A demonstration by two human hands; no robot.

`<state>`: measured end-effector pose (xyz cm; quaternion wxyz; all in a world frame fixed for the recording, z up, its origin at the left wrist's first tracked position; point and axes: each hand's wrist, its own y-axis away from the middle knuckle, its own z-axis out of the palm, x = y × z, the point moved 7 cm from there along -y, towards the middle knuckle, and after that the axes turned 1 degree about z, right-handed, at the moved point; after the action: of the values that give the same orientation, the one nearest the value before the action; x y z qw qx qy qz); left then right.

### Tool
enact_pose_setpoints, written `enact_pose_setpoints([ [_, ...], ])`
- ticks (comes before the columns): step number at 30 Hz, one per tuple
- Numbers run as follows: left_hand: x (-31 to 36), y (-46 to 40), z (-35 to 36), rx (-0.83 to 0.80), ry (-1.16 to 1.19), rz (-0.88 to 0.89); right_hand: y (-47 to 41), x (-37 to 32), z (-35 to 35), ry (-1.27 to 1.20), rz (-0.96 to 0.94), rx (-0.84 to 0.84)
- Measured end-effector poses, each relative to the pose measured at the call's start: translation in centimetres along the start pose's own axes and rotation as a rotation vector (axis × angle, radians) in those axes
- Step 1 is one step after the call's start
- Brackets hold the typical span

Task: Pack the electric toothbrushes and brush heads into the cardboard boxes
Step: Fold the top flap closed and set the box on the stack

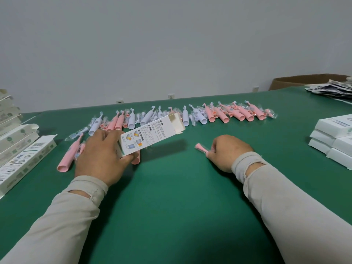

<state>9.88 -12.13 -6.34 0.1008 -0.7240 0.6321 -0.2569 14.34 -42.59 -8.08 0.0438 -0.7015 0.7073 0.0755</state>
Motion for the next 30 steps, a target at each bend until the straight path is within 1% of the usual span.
enact_pose_setpoints([
  [3,0.2,0.2,-0.1,-0.005,-0.007,0.007,0.0,-0.1,0.2,-0.071,-0.035,-0.017],
  [5,0.3,0.2,-0.1,-0.008,-0.016,0.016,0.2,-0.4,0.3,-0.243,-0.082,0.016],
  [8,0.3,0.1,-0.2,-0.008,-0.014,0.018,0.4,-0.3,-0.6,-0.513,-0.151,0.158],
  [10,0.3,0.1,-0.1,-0.006,-0.01,0.018,0.7,-0.1,-1.7,-0.643,-0.21,0.298],
  [12,0.2,0.1,-0.2,0.002,0.003,0.017,1.1,-0.1,-2.5,-0.781,-0.252,0.384],
  [15,-0.1,0.1,-0.1,0.004,-0.005,0.017,1.4,-0.2,-3.0,-1.003,-0.284,0.402],
  [18,0.1,0.1,-0.1,0.003,-0.02,0.027,1.8,-0.1,-3.6,-1.139,-0.297,0.424],
  [21,0.2,0.1,0.0,-0.006,-0.028,0.035,1.9,0.1,-3.8,-1.135,-0.287,0.466],
  [25,0.5,0.2,-0.1,-0.001,-0.006,0.065,2.4,-0.4,-4.1,-0.994,-0.322,0.55],
  [27,0.8,0.3,0.0,-0.004,-0.002,0.087,2.8,-0.8,-4.3,-0.945,-0.37,0.562],
  [30,1.0,0.4,0.0,-0.01,0.022,0.11,3.5,-1.7,-4.6,-0.766,-0.463,0.574],
])
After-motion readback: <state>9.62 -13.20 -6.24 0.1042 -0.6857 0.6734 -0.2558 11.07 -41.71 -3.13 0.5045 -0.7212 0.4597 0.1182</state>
